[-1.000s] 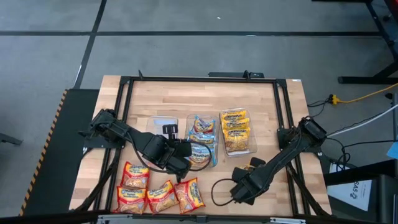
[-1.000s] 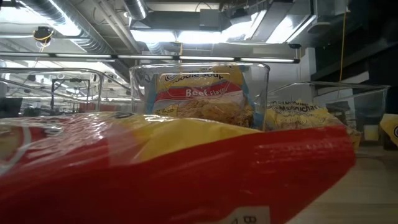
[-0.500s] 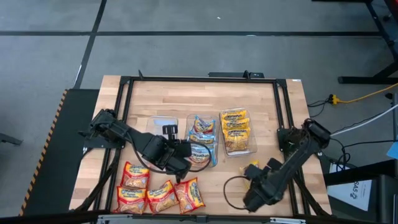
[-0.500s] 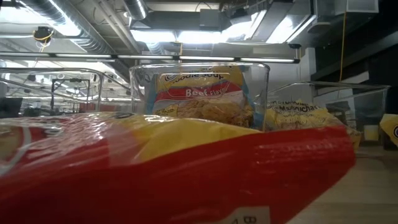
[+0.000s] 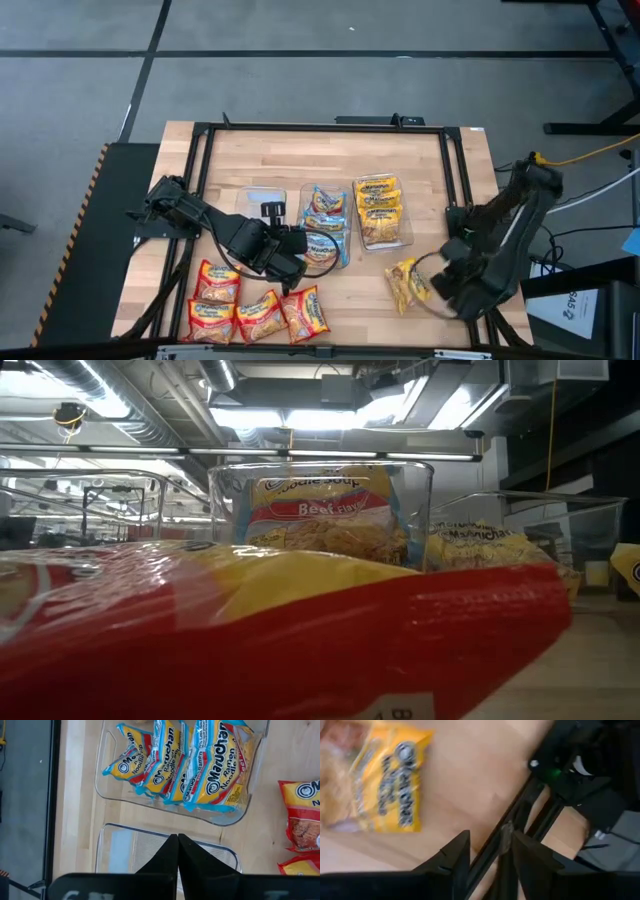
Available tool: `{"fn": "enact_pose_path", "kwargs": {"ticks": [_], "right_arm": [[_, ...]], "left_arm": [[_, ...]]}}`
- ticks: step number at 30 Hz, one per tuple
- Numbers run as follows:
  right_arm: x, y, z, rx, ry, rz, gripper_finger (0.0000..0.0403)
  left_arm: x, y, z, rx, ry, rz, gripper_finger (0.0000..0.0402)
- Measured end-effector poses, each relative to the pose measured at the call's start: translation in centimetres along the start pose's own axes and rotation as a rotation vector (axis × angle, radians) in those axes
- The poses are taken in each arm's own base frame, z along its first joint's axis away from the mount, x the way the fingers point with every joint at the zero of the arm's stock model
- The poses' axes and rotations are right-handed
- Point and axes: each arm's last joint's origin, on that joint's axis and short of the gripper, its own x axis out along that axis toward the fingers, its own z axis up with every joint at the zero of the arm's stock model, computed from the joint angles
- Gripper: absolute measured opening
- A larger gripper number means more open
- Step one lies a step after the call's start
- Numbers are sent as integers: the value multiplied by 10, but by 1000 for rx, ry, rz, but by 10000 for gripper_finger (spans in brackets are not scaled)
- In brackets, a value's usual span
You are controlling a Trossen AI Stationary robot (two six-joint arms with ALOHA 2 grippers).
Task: Sort Maruchan noodles
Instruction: Put the yellow noodle pack into the right transparent bin
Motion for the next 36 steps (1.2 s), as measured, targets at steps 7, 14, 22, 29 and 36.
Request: {"fn": "enact_pose_path", "kwargs": {"ticks": [7,14,22,29,36], "right_arm": [[26,-39,11,194,-26,463,144],[80,-31,11,249,13,550,186],[110,-16,4,287,72,706,221],[125,-8,0,294,53,713,223],[134,8,-8,304,62,749,223]], "left_arm": [[0,0,0,-1,0,0,0],[0,0,0,-1,0,1,0],[0,1,0,-1,1,2,0],[1,1,0,-1,1,2,0],[1,1,1,9,1,3,0]]}}
